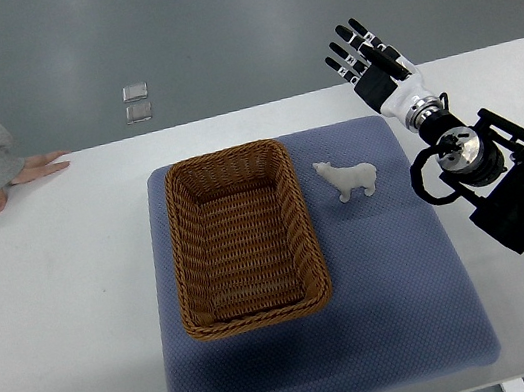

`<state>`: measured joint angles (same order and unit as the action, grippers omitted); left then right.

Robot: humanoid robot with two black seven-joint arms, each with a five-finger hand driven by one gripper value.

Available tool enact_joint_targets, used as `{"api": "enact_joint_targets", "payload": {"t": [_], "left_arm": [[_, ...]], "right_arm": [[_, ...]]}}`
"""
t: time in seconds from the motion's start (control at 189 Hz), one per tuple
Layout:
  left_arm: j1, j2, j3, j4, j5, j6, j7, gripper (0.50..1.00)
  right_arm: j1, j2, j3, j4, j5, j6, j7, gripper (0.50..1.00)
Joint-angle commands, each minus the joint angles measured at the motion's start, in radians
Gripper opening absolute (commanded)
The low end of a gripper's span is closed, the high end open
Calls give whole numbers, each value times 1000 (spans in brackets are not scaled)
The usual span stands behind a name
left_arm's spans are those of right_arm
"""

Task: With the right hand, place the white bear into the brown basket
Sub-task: 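Move the right hand forward and over the white polar bear figurine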

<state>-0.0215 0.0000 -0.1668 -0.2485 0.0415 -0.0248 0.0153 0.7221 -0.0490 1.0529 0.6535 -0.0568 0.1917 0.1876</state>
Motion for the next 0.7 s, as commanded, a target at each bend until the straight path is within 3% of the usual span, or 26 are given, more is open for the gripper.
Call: {"api": "enact_joint_targets", "payload": {"t": [0.0, 0.444, 0.693], "left_arm": [[0, 0, 0, 0, 0, 0, 0, 1000], [0, 0, 0, 0, -2, 0, 0, 1000], [0, 0, 0, 0, -2, 0, 0, 1000]], "right_arm": [[0, -2, 1, 0, 0, 0, 0, 928], [33, -18, -44, 0, -84, 2, -3, 928], [123, -149, -238, 66, -366, 14, -59, 926]]}}
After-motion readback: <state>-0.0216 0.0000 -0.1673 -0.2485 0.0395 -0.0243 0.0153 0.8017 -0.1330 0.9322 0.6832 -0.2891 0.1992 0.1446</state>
